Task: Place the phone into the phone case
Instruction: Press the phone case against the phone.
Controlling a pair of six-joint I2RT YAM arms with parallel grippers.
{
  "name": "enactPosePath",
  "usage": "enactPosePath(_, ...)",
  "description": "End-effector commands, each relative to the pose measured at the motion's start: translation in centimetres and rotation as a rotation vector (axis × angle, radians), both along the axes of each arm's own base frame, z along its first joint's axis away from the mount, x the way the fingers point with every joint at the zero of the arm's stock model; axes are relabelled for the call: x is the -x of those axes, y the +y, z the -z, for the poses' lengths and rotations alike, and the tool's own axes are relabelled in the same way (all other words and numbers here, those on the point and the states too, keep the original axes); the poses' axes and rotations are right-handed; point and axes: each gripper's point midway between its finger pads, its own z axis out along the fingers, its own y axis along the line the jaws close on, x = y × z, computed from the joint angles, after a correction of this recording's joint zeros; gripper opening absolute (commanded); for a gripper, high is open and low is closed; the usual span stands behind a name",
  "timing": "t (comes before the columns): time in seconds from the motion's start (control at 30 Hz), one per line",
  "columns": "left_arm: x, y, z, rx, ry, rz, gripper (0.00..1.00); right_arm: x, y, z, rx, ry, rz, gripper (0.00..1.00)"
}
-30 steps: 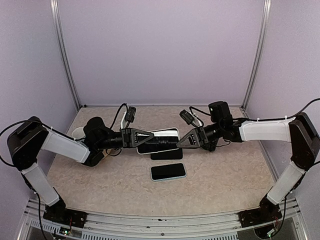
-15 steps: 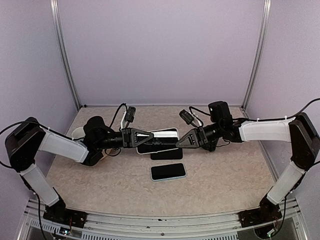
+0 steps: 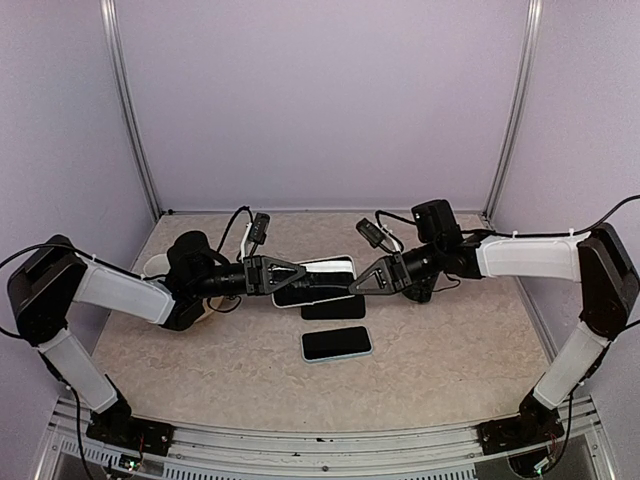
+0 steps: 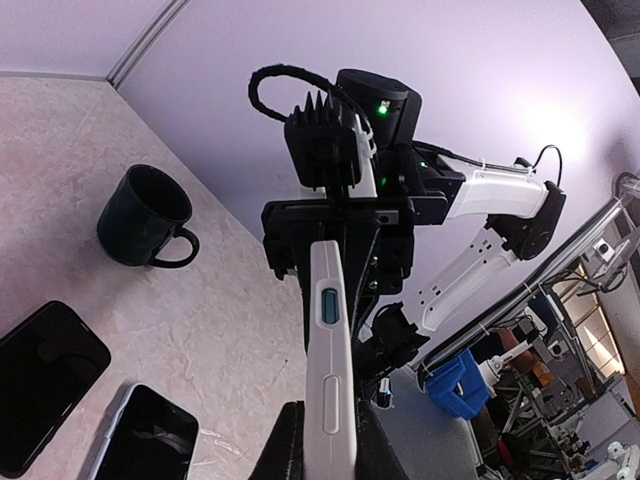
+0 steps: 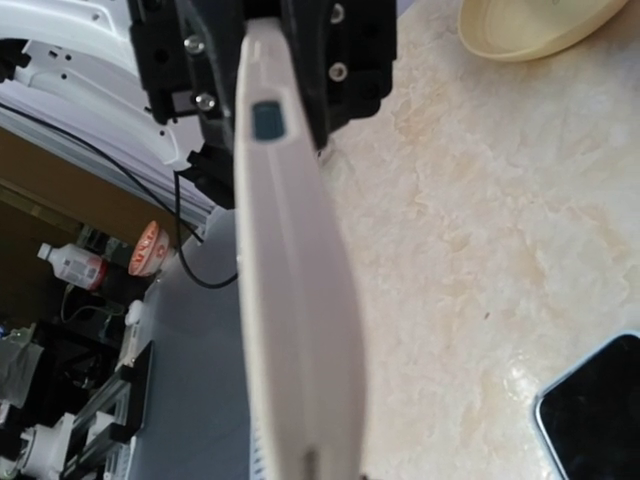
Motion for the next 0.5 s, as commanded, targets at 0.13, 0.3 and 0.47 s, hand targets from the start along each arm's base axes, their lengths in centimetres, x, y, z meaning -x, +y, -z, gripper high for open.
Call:
enactPosePath(0.13, -0.18, 0.01, -2.56, 0.041, -0.09, -0.021, 0.0, -0.15, 0.43, -0.97, 0.031, -0.072, 0.018, 0.18)
enactPosePath(0.3, 0.0, -0.11, -2.52, 0.04, -0.088, -0.016, 0.0, -0.26, 0.2, -1.45, 0.041, -0.109, 0.032, 0.34)
enactPosePath(0.47, 0.17, -0.19, -2.59, 0.038, -0.092, -0.01, 0.0, -0.53, -0.06, -1.83, 0.05, -0.165, 0.049, 0.39)
